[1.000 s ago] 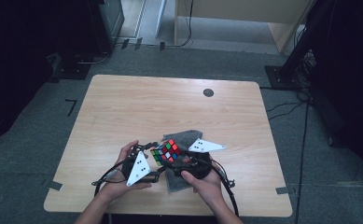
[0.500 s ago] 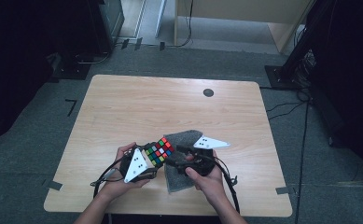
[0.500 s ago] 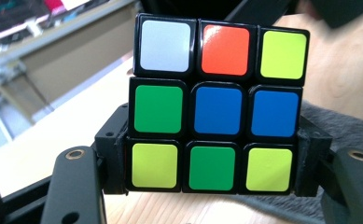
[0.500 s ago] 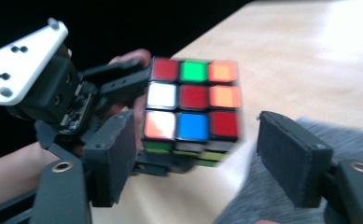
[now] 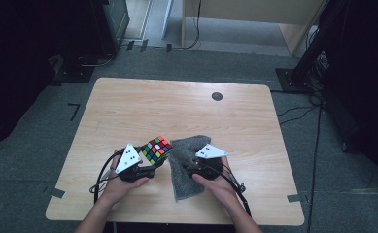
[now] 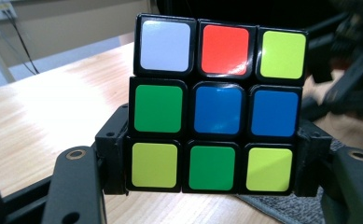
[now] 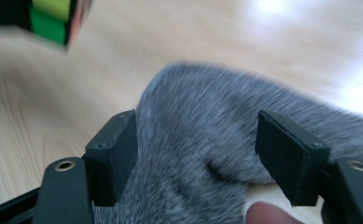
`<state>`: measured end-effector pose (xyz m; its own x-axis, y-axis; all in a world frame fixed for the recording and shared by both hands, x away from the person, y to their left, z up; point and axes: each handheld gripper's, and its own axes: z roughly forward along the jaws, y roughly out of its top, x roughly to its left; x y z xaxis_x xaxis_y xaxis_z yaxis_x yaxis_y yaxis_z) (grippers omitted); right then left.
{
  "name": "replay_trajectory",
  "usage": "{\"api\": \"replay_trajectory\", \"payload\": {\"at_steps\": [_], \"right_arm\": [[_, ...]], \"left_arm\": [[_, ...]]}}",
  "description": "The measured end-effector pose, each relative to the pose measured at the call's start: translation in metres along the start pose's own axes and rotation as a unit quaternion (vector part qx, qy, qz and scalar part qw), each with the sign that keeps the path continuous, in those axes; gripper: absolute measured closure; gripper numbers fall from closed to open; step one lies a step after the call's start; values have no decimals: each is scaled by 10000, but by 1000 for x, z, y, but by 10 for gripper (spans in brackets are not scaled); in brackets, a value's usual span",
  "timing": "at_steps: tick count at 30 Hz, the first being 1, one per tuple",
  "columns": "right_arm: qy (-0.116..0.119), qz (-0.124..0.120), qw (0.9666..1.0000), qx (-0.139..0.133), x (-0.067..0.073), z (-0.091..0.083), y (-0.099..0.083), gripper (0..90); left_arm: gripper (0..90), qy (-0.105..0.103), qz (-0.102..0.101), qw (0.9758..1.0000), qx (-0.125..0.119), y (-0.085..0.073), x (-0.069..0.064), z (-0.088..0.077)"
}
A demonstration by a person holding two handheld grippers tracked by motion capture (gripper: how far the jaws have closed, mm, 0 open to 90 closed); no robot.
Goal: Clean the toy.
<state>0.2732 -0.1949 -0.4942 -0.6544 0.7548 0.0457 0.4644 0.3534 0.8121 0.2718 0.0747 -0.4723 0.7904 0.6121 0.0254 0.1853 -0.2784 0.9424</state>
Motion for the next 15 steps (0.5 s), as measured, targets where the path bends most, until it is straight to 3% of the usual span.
{"api": "replay_trajectory", "payload": {"at_steps": [4,7,10,13,15], "right_arm": [[-172,-326,9982,475,5,13,-7,360],[-254,-341,9963,741,4,19,-11,397],[-285,-388,9962,727,2,17,-11,489],[-442,-331,9962,679,-1,15,-12,671],[-532,-263,9964,599,-3,12,-14,742]], "left_arm": [[331,-123,-41,9999,0,1,0,-1],[331,-174,-55,9998,-8,2,0,-2],[332,-173,-52,9998,11,2,0,-2],[332,-175,-62,9998,20,2,1,-1],[332,-181,-57,9998,30,2,0,-1]]}}
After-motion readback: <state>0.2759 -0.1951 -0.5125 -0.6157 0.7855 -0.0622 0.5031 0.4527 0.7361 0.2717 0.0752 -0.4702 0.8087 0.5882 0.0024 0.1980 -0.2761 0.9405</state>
